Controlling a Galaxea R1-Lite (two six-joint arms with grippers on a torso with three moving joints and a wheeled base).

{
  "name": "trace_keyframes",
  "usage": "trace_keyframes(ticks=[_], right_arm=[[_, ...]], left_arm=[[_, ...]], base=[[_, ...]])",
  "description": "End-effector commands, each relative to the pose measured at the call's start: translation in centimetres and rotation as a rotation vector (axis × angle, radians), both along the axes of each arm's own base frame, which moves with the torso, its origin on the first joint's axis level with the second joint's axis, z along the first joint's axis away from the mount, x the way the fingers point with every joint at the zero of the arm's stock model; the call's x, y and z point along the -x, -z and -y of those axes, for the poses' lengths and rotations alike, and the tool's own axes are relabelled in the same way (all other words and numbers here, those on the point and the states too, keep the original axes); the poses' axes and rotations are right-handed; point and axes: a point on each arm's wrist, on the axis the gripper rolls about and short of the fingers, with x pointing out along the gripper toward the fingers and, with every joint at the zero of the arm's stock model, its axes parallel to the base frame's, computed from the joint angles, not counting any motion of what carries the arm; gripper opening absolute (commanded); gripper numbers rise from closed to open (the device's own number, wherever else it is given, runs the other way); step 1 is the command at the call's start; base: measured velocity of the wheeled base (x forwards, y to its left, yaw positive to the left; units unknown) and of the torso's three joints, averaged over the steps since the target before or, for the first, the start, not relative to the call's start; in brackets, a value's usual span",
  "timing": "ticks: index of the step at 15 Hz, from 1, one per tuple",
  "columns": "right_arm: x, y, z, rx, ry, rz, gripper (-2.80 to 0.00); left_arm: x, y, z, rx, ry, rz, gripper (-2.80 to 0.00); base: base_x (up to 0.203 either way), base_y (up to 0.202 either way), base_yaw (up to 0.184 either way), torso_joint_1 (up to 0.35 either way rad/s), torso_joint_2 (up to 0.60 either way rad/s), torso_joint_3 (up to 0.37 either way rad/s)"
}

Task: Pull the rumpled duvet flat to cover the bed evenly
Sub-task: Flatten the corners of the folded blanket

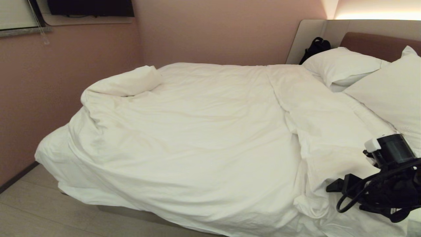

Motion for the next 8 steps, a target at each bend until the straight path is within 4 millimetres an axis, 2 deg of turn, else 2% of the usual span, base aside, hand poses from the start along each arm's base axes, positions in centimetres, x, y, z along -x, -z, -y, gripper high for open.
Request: trace_keyframes(ticks=[1,8], right_arm=[[-0.5,0.7,-0.1,0.000,0.004,-0.029,0.00],[-1.8,1.5,-0.5,-0.021,0.036,-0.051,0.00]], left_arm=[[0.0,0.0,0.0,0.000,0.000,0.001,-2.80],[0.0,0.0,0.0,0.000,0.000,0.001,-2.80]], base=[[0.000,0.000,0.000,0.000,0.00,0.000],[0.000,0.000,0.000,0.000,0.00,0.000]])
